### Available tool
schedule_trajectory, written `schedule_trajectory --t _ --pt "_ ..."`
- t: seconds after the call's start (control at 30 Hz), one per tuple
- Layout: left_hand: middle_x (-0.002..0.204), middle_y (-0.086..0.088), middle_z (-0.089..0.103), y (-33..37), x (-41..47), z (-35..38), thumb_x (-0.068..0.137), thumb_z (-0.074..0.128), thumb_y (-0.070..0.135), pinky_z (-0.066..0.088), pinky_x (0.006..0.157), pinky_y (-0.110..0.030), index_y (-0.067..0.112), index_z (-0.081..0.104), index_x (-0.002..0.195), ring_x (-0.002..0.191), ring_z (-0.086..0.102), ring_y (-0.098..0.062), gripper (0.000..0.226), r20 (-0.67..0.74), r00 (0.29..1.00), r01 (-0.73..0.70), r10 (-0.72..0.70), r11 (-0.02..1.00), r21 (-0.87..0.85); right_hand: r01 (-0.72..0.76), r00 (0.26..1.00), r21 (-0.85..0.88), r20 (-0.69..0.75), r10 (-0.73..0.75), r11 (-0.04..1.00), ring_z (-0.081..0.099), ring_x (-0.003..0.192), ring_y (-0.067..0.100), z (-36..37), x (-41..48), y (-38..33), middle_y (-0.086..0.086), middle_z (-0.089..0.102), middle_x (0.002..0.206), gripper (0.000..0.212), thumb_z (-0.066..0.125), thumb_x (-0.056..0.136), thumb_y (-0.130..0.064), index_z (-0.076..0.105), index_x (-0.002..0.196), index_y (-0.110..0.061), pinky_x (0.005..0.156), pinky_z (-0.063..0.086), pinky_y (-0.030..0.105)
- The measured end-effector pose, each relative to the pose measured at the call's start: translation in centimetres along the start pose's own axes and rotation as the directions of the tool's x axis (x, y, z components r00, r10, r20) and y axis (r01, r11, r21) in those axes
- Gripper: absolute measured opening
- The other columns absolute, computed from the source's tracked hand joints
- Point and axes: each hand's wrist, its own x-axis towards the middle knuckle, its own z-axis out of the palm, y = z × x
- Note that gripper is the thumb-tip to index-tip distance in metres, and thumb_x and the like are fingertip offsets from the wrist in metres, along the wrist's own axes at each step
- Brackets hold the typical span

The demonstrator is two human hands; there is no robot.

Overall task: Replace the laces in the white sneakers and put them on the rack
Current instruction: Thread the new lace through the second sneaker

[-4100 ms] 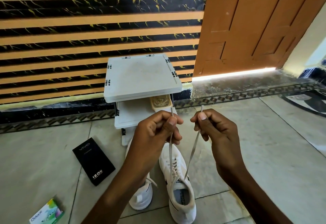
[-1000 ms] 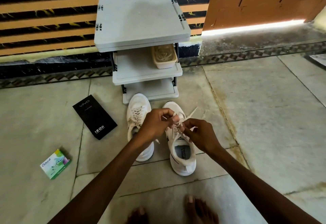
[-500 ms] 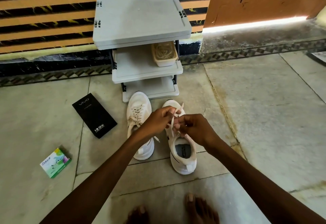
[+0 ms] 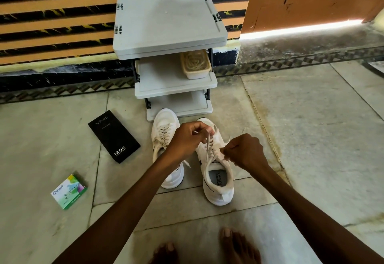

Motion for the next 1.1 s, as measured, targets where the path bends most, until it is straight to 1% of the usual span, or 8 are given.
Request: schedule_trajectory --t 0.07,0.2,0.3,0.43,0.6,0.87,0.97,1.1 --pt "0.085 0.000 0.072 -0.2 -0.1 0.1 0.098 0.057 0.022 0.042 0.062 -0.016 0.027 0.070 0.081 0.072 0.063 -0.011 0.021 -0.002 1.000 -0.003 0.003 1.000 -0.012 -0.025 0.996 0.234 -0.078 0.044 0.972 0.062 0.057 0.015 -0.4 -0.1 0.1 -0.001 0.072 0.063 0.025 0.070 0.088 -0.030 0.075 0.069 -0.016 0.056 0.051 0.030" --pt "0.078 0.005 0.069 0.0 -0.2 0.1 0.097 0.058 0.018 0.042 0.057 -0.010 0.023 0.070 0.083 0.067 0.060 -0.005 0.019 -0.012 1.000 -0.021 0.020 0.996 -0.091 -0.223 0.958 0.699 0.030 0.284 0.680 0.051 0.063 0.013 -0.6 -0.3 -0.1 0.000 0.070 0.068 0.025 0.063 0.094 -0.028 0.073 0.082 -0.009 0.053 0.037 0.024" --pt "0.078 0.006 0.069 0.2 -0.2 0.1 0.096 0.060 0.019 0.042 0.059 -0.009 0.024 0.069 0.081 0.068 0.060 -0.004 0.019 -0.003 1.000 -0.030 0.030 0.997 -0.071 -0.217 0.974 0.595 0.081 0.211 0.774 0.053 0.061 0.012 0.3 -0.7 -0.2 0.002 0.070 0.069 0.027 0.064 0.094 -0.029 0.074 0.078 -0.010 0.054 0.040 0.024" --pt "0.077 0.007 0.069 0.6 0.0 -0.1 0.095 0.062 0.016 0.042 0.060 -0.007 0.022 0.068 0.081 0.066 0.060 0.003 0.017 0.003 0.999 -0.033 0.033 0.998 -0.053 0.034 0.998 0.290 0.042 -0.048 0.957 0.061 0.063 0.002 1.7 -0.7 -1.5 -0.006 0.071 0.069 0.028 0.062 0.094 -0.030 0.073 0.072 -0.019 0.064 0.048 0.017" --pt "0.088 -0.003 0.073 0.0 0.3 -0.9 0.095 0.061 0.017 0.048 0.069 -0.016 0.016 0.069 0.089 0.078 0.065 -0.005 0.010 -0.032 0.999 0.016 -0.017 0.999 -0.045 0.229 0.950 0.143 0.181 -0.253 0.963 0.060 0.068 -0.005 2.0 -0.7 -2.1 -0.011 0.068 0.078 0.021 0.058 0.097 -0.015 0.071 0.082 -0.022 0.063 0.041 0.004" --pt "0.080 0.000 0.073 -2.2 0.1 -1.0 0.101 0.051 0.028 0.053 0.088 -0.038 0.015 0.069 0.091 0.081 0.070 -0.014 0.025 0.091 0.989 0.105 -0.113 0.990 0.092 0.252 0.961 0.202 0.061 -0.269 0.946 0.063 0.065 -0.003 1.7 -0.8 -2.1 -0.007 0.072 0.074 0.015 0.068 0.090 -0.025 0.077 0.082 -0.017 0.061 0.042 0.005" --pt "0.073 0.003 0.071 -2.4 -0.3 -1.3 0.097 0.058 0.026 0.051 0.082 -0.033 0.021 0.069 0.088 0.075 0.067 -0.009 0.015 0.129 0.988 0.045 -0.081 0.965 0.257 0.177 0.984 0.239 -0.022 -0.177 0.955 0.062 0.066 -0.003 1.5 -0.9 -2.1 -0.009 0.071 0.073 0.017 0.066 0.088 -0.017 0.075 0.074 -0.020 0.060 0.041 0.005" --pt "0.076 0.007 0.070 -1.9 -1.2 -1.7 0.087 0.072 0.023 0.049 0.068 -0.022 0.023 0.074 0.088 0.069 0.061 -0.002 0.002 0.065 0.998 -0.018 -0.004 0.943 0.332 0.056 0.998 0.334 -0.036 -0.047 0.941 0.059 0.063 0.006 1.1 -0.9 -2.2 -0.003 0.073 0.074 0.019 0.065 0.086 -0.015 0.074 0.068 -0.015 0.068 0.048 0.026"
